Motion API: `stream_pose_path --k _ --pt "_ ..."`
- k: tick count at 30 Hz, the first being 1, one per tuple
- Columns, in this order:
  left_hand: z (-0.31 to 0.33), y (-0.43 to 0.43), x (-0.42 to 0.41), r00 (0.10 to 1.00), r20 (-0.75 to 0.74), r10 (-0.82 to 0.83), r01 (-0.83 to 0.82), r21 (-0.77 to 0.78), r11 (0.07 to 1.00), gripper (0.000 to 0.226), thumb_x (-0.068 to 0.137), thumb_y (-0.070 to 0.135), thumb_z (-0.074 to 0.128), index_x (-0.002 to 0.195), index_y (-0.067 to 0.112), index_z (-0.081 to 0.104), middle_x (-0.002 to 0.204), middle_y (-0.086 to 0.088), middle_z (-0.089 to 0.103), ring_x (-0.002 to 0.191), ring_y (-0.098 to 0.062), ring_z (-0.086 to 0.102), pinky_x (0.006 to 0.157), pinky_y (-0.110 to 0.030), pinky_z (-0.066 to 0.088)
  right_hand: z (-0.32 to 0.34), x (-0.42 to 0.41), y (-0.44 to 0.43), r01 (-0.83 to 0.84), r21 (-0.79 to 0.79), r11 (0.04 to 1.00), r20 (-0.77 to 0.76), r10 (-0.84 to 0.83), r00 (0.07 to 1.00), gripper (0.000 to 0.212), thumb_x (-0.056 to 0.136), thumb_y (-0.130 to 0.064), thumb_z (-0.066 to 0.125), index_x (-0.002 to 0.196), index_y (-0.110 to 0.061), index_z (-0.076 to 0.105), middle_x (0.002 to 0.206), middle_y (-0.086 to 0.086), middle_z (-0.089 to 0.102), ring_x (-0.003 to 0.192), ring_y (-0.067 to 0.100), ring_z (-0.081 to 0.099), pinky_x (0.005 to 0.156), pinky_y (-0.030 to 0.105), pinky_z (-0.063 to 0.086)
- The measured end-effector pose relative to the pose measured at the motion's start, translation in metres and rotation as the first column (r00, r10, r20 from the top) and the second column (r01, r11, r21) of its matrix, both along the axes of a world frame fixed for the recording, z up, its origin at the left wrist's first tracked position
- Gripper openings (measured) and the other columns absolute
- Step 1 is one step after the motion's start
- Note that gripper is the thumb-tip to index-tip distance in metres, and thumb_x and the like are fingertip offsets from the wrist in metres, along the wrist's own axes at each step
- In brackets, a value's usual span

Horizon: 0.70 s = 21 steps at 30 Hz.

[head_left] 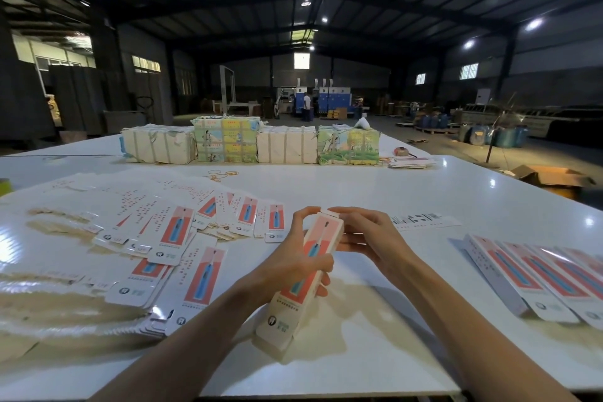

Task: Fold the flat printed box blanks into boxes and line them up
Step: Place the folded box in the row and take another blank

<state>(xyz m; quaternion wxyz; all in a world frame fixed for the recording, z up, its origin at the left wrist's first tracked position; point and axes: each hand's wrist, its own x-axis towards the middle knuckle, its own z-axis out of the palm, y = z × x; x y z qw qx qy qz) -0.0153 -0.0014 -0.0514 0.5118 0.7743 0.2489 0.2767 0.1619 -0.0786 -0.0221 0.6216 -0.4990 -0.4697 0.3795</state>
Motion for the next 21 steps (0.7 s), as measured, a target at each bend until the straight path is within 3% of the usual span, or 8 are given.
stream_pose_path --k 6,12,17,21 --pt "-0.002 0.000 0.001 1.000 0.010 -0.008 0.008 0.008 1.000 0.103 0.078 0.026 0.085 0.131 0.082 0.018 0.124 0.015 0.052 0.083 -0.024 0.080 0.061 -0.032 0.063 0.001 0.005 -0.001 -0.043 0.009 0.999 0.025 0.042 0.999 0.030 0.105 -0.012 0.055 0.109 -0.019 0.084 0.109 0.017 0.080 0.102 0.031 0.078 0.078 0.034 0.065" --pt "-0.002 0.004 0.001 0.999 0.004 0.033 -0.033 -0.013 0.999 0.095 0.078 0.026 0.085 0.126 0.082 0.024 0.122 0.017 0.054 0.083 -0.021 0.080 0.060 -0.033 0.064 0.004 0.004 0.001 -0.084 -0.038 0.996 -0.016 0.084 0.996 0.030 0.106 -0.021 0.054 0.111 -0.018 0.084 0.111 0.017 0.079 0.102 0.035 0.078 0.078 0.035 0.064" --pt "-0.003 0.009 0.000 0.999 0.031 0.045 -0.043 -0.044 0.998 0.091 0.079 0.023 0.085 0.129 0.072 0.028 0.119 0.000 0.061 0.082 -0.026 0.080 0.060 -0.037 0.064 -0.005 -0.003 0.004 -0.076 0.010 0.997 0.199 0.072 0.977 0.024 0.101 -0.028 0.072 0.124 -0.025 0.074 0.110 0.008 0.080 0.102 0.028 0.078 0.087 0.038 0.065" --pt "-0.001 0.007 0.000 0.998 0.027 0.050 -0.049 -0.051 0.998 0.088 0.079 0.020 0.083 0.129 0.068 0.028 0.119 -0.002 0.062 0.083 -0.025 0.080 0.061 -0.036 0.064 -0.008 -0.003 0.003 -0.044 0.080 0.996 0.256 0.022 0.967 0.026 0.099 -0.032 0.075 0.124 -0.024 0.074 0.108 0.004 0.081 0.101 0.024 0.079 0.088 0.034 0.065"
